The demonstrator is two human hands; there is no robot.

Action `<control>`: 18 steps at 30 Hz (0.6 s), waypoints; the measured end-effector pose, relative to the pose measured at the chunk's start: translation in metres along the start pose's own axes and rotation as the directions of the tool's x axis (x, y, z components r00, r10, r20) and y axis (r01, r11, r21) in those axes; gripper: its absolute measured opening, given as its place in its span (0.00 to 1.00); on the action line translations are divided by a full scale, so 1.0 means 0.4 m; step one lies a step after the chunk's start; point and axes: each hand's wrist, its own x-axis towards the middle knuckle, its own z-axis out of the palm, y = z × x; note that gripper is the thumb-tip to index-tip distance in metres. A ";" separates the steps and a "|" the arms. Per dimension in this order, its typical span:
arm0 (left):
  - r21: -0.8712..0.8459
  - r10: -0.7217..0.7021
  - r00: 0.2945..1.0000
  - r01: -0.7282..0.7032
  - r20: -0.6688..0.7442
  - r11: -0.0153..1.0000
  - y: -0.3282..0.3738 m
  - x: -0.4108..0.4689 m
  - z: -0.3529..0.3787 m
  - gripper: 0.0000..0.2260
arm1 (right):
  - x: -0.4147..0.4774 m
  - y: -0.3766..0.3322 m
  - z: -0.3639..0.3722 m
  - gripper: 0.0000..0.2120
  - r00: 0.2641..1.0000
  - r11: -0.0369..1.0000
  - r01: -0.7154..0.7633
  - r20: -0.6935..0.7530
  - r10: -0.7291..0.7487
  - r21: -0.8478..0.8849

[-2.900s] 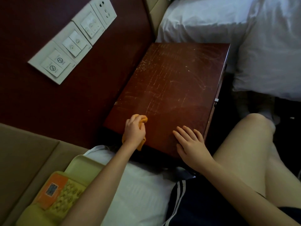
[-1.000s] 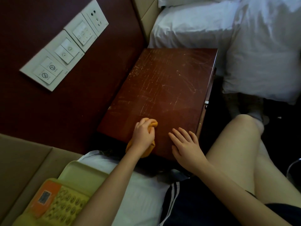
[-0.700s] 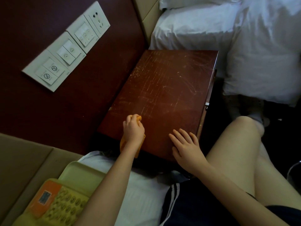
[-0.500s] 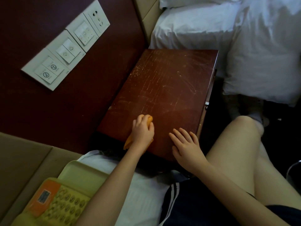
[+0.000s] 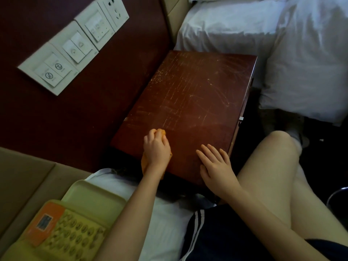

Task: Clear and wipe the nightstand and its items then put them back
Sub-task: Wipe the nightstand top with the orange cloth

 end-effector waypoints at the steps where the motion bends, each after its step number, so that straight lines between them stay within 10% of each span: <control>1: -0.010 0.010 1.000 -0.010 0.003 1.000 0.010 -0.004 0.005 0.15 | 0.003 -0.002 0.000 0.22 1.000 1.000 0.004 -0.005 -0.004 -0.006; 10: -0.092 0.304 0.952 -0.302 0.017 0.949 0.066 -0.065 0.025 0.14 | 0.019 0.001 -0.010 0.24 0.999 0.998 -0.035 -0.024 0.034 -0.060; 18: -0.039 -0.074 0.996 0.072 -0.055 0.997 -0.021 0.021 0.004 0.13 | 0.061 -0.025 -0.015 0.25 0.999 0.991 0.032 0.004 -0.032 -0.129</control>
